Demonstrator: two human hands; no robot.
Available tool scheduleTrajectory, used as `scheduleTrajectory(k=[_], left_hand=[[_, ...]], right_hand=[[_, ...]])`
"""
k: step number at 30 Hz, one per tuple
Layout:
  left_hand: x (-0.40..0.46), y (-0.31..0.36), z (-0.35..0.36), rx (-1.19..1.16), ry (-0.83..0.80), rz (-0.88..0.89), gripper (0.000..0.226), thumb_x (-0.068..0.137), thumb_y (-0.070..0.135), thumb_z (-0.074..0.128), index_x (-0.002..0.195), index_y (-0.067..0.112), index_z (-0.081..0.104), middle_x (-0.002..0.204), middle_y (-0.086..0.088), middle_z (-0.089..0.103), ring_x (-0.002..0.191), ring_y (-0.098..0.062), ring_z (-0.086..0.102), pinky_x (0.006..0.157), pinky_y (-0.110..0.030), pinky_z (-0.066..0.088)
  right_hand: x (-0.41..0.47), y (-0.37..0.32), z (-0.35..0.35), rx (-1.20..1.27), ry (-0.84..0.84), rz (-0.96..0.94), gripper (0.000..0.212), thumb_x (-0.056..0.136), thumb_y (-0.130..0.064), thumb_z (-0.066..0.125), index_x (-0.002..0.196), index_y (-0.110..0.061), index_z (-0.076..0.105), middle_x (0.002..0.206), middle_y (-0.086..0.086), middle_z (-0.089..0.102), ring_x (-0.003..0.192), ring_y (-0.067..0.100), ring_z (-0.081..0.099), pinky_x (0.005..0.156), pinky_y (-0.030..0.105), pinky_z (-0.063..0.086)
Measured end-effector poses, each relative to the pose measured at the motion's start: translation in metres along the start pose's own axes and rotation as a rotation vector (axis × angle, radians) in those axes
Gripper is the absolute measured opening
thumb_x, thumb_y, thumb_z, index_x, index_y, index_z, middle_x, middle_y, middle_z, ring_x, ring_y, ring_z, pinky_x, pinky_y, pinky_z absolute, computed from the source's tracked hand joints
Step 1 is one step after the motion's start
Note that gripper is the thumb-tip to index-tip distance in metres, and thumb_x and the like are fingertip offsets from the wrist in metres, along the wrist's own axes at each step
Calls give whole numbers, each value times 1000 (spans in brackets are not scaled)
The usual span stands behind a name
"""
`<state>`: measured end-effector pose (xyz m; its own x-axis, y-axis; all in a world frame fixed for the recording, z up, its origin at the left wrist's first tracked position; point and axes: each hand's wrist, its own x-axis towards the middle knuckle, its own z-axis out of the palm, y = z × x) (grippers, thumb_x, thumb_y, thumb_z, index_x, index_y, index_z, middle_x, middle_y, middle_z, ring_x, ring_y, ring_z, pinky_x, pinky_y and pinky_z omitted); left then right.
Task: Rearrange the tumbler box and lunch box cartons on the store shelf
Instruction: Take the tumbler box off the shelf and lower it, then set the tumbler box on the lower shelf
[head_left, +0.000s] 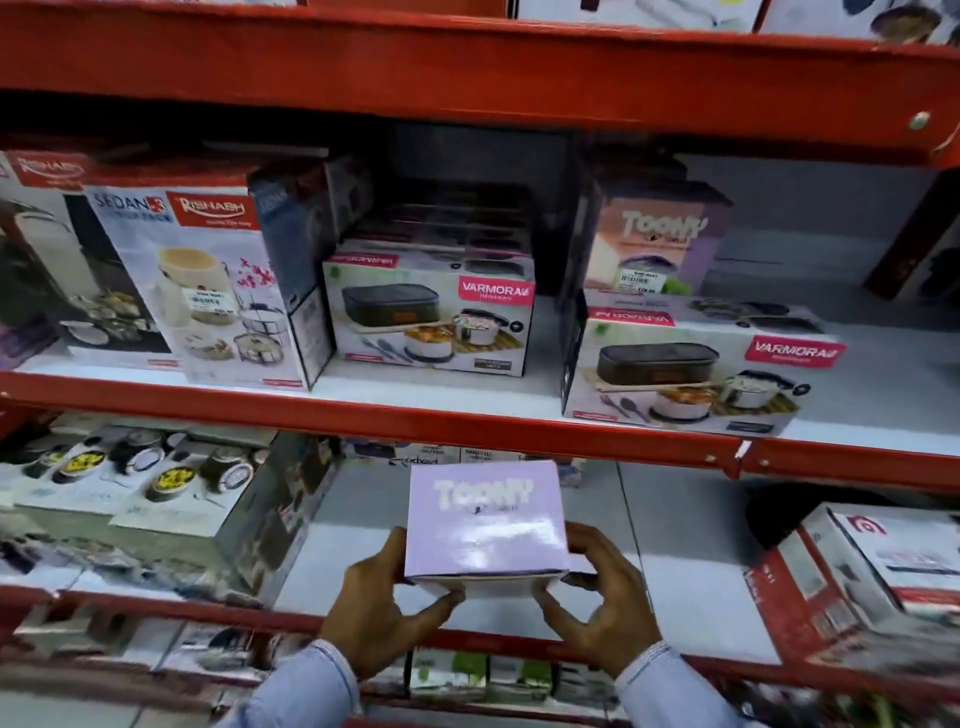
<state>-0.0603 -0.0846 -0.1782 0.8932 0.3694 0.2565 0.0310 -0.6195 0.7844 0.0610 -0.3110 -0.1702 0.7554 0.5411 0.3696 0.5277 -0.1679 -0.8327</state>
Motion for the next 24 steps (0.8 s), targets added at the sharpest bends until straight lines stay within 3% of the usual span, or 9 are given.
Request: scheduleTrajectory(k=[3,5,9,13,15,18,20,22,24], left_hand=[[12,-34,39,44,-80,-162,53,70,37,84,115,15,66,78,37,61,75,17,65,67,2,48],[21,-44,57,55,-138,-224,49,76,28,82,116,21,54,82,29,61,71,10,65,72,-3,52],[32,-57,74,100,-201,-323,56,81,22,78,123,27,41,110,-5,75,92,-18,73,86,-34,62],[30,-54,73,100,-228,-364,58,82,18,75,128,29,41,124,-7,71,106,-26,70,92,-33,59],[25,-46,64,83,-145,-386,59,84,3,68,130,31,46,131,-7,67,107,-23,68,86,-17,56],[24,-18,36,94,222,-259,63,78,-11,61,104,46,56,100,2,76,84,-3,68,73,-3,49],[37,22,20,68,379,-91,52,75,-6,65,99,39,62,86,13,72,82,2,65,72,1,45],[61,67,15,-18,436,45,35,75,7,65,101,30,66,89,22,69,85,3,64,76,2,44],[90,106,16,-82,397,97,30,79,16,66,108,22,68,98,17,70,90,-1,66,83,-3,47]], right_hand=[[3,35,15,16,-51,162,56,81,-14,75,117,-51,55,122,-17,63,114,1,62,83,18,59],[7,58,23,8,-74,267,57,81,-11,75,116,-49,50,125,-5,64,113,-3,62,82,15,58],[9,95,37,-61,-132,428,57,80,-3,73,118,-36,47,128,7,62,117,18,63,71,4,53],[4,104,35,-26,-160,454,63,81,0,71,113,-48,46,127,1,61,121,19,61,80,7,54],[-1,97,24,-40,-148,401,67,82,-2,69,117,-54,45,131,-3,59,123,14,59,92,13,53],[0,74,-6,-144,130,180,62,80,-3,68,118,-50,56,127,-14,61,112,3,64,91,12,54],[12,48,-33,-211,392,76,38,81,-11,69,110,-34,63,118,-22,60,101,0,66,84,3,50],[30,20,-63,-198,667,-5,24,83,-22,63,106,-21,64,109,-15,63,99,2,63,86,4,48],[53,-1,-93,-127,856,-49,29,83,-16,62,113,-14,61,113,2,63,100,8,61,90,9,47]])
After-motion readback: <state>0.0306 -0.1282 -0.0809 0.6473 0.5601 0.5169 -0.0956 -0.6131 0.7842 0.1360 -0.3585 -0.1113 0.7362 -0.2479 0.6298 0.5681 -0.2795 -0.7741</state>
